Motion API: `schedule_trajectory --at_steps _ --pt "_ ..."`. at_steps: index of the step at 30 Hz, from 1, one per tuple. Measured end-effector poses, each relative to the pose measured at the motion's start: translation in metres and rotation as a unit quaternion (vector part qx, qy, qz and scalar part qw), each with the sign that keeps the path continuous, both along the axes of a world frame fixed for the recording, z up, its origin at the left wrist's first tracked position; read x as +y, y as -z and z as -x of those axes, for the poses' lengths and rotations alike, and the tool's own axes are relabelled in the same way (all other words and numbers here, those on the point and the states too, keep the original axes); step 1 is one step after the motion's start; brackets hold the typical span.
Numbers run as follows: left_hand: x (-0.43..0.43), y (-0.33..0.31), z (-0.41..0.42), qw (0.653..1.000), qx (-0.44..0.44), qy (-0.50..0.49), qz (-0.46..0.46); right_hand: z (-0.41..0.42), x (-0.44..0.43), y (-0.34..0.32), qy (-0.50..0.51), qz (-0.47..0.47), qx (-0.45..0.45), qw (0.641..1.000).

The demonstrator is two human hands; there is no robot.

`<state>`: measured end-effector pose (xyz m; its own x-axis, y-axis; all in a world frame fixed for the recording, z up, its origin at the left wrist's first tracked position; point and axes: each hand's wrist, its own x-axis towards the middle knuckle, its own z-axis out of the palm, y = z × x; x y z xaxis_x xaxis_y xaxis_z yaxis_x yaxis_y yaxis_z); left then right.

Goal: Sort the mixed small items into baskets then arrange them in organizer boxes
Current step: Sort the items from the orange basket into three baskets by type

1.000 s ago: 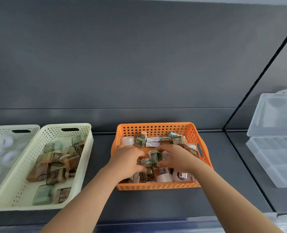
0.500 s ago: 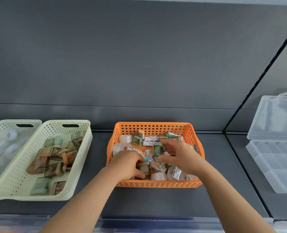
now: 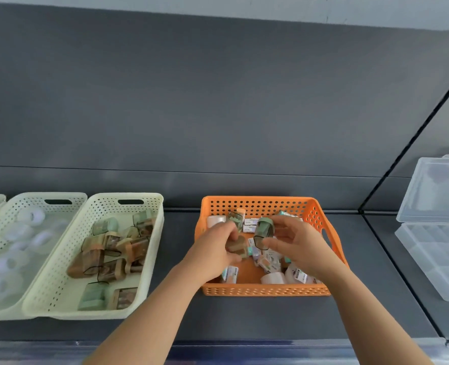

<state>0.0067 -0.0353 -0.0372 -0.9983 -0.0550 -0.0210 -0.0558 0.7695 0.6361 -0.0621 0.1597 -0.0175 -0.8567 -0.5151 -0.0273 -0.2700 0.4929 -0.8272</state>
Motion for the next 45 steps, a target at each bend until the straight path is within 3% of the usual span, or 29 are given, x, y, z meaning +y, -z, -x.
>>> schedule_trajectory --at_steps 6,9,13,17,22,25,29,36,41,45 --pt "-0.095 -0.028 -0.067 0.973 0.106 -0.174 -0.108 -0.023 -0.086 -0.013 -0.039 0.054 0.016 0.998" --pt "-0.148 -0.025 -0.106 0.962 0.075 -0.238 -0.110 -0.043 -0.138 -0.014 -0.098 0.060 0.011 0.993" --pt "-0.189 -0.005 -0.137 0.965 -0.007 -0.251 -0.069 -0.069 -0.192 0.001 -0.172 0.003 0.031 0.985" --pt "-0.198 0.011 -0.145 0.971 -0.032 -0.234 -0.048 -0.080 -0.214 0.015 -0.225 -0.111 0.073 0.965" --pt "-0.202 0.013 -0.148 0.975 -0.038 -0.219 0.002 -0.089 -0.228 0.025 -0.274 -0.246 0.202 0.908" --pt "-0.201 0.011 -0.147 0.977 -0.049 -0.200 0.053 -0.089 -0.226 0.027 -0.273 -0.224 0.198 0.914" --pt "-0.186 0.002 -0.134 0.978 0.001 -0.195 0.080 -0.079 -0.195 0.016 -0.190 -0.142 0.141 0.961" --pt "-0.107 -0.024 -0.062 0.992 0.092 -0.083 0.025 -0.023 -0.085 -0.005 -0.026 -0.163 0.116 0.979" --pt "-0.049 -0.012 -0.001 0.998 0.039 0.023 0.051 0.024 -0.025 0.002 -0.020 -0.218 0.102 0.971" --pt "-0.021 0.010 0.043 0.984 -0.020 0.076 0.158 0.049 -0.012 0.011 -0.069 -0.243 0.093 0.963"
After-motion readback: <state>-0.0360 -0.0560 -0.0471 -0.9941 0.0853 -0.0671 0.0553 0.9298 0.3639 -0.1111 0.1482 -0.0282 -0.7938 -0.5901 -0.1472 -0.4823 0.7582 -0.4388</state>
